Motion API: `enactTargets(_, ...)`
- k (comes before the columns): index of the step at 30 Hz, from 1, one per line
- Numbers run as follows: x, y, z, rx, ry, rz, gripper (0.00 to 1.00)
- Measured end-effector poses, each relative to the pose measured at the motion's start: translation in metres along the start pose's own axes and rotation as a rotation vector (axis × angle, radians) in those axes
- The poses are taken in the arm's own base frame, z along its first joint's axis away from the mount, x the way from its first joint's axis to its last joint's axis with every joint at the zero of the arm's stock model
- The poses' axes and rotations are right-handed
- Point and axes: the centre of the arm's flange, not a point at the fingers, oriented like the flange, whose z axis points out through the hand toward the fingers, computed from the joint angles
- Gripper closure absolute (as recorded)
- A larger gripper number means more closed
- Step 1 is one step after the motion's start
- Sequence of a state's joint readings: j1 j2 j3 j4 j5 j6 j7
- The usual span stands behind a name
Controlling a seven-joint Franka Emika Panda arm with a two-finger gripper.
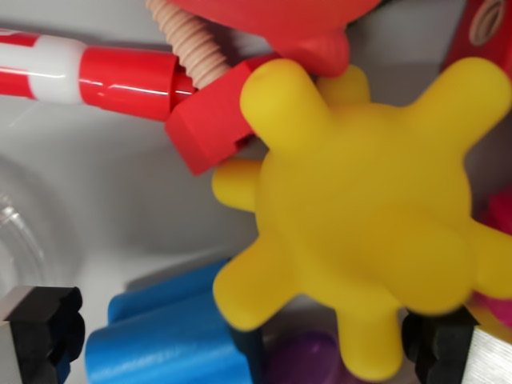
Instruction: Pick an object from the bin
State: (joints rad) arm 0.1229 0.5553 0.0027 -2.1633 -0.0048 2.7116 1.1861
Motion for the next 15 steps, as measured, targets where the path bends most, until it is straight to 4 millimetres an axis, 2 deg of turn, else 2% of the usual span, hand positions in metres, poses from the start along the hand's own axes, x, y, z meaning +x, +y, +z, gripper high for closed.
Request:
enactTargets(7,0.000,0.000,0.027,0.001,0.000,0.001,0.00)
enactTargets(15,0.001,-0.004,0.031,0.015,0.005,0.003,0.00)
